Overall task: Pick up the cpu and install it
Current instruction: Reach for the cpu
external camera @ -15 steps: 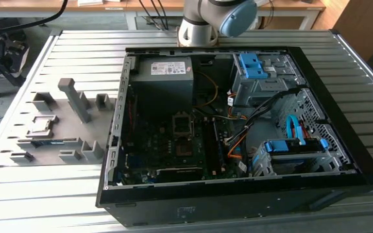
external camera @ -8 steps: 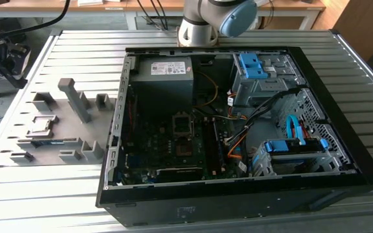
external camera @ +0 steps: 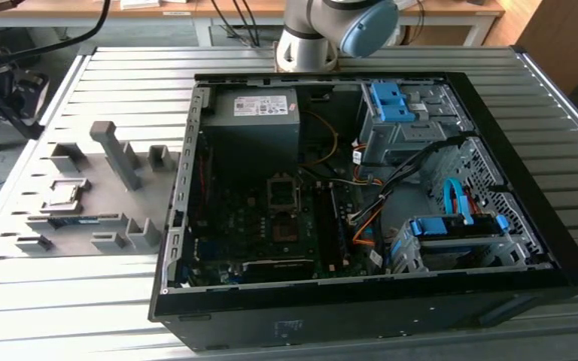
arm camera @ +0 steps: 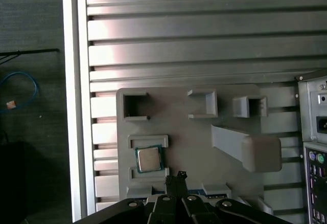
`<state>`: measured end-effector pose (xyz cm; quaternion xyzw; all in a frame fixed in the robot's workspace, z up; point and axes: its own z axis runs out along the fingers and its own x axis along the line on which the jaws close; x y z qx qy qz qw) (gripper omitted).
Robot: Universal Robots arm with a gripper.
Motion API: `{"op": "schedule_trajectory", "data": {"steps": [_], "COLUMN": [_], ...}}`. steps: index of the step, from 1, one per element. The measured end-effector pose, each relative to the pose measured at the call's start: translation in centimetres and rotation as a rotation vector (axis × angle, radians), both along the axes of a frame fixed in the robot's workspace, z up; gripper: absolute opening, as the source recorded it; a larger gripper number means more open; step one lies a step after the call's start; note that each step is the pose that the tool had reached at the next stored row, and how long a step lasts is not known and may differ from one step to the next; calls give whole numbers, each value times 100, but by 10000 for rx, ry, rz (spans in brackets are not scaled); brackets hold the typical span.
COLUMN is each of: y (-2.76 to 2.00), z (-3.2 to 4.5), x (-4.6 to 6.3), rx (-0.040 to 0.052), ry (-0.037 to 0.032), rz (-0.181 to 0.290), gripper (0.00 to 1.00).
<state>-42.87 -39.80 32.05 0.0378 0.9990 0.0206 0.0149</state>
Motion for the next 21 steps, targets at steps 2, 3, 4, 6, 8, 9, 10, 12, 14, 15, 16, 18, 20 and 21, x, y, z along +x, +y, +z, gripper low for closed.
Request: {"op": "schedule_trajectory", "data": {"steps": [2,3,4,6,8,9,10,12,14,15,16,18,20,21], "y": [0,0,0,0,0,0,0,0,0,0,0,0,0,0], "z": [-12,-18,-24,-36,-48,-53,-59,-72,-88,-98,-108,-127,-146,-154], "x": [0,0,0,0,0,0,0,-1,0,0,-1,-1,0,-1], "rx": [0,0,0,-1,0,-1,0,0,-1,0,0,0,0,0], "ry": [0,1,0,1,1,1,1,0,1,0,1,0,0,0], "rz": [0,0,0,0,0,0,0,0,0,0,0,0,0,0], "gripper": [10,10,10,10,10,10,10,10,10,10,10,10,10,10]}}
